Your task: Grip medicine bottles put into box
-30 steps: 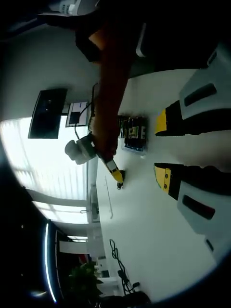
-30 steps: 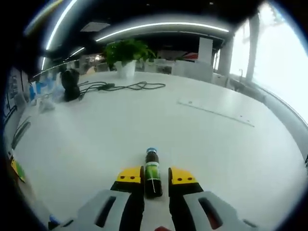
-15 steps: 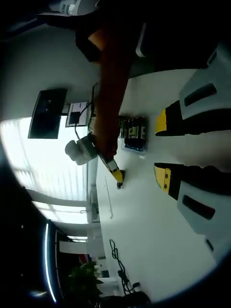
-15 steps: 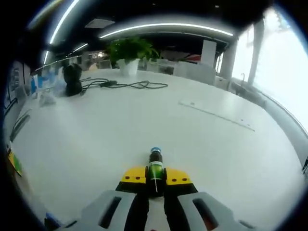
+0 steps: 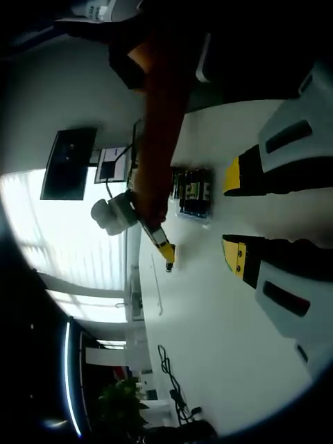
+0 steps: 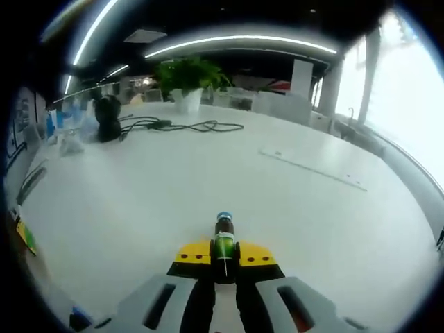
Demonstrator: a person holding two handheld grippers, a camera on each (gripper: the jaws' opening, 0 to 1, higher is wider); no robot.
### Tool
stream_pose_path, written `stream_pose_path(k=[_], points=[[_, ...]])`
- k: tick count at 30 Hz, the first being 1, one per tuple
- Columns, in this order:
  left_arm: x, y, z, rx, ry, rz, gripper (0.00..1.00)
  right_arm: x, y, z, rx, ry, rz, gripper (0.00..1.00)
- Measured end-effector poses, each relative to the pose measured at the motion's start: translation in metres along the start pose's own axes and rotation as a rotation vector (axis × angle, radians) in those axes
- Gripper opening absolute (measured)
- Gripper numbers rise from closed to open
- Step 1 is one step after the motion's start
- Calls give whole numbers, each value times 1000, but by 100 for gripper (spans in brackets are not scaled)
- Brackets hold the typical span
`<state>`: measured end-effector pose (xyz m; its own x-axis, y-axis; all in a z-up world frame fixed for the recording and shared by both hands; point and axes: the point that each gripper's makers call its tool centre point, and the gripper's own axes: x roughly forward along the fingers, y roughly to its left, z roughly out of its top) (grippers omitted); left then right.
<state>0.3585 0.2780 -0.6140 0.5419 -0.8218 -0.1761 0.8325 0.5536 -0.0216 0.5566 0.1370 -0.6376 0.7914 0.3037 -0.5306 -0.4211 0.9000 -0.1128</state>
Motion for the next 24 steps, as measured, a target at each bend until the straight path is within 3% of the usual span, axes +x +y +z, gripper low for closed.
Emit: stream_pose_path(k=[24], points=[[0,0,0,-2,-1,1,16,-33,11,6,-3,-64,15,6]])
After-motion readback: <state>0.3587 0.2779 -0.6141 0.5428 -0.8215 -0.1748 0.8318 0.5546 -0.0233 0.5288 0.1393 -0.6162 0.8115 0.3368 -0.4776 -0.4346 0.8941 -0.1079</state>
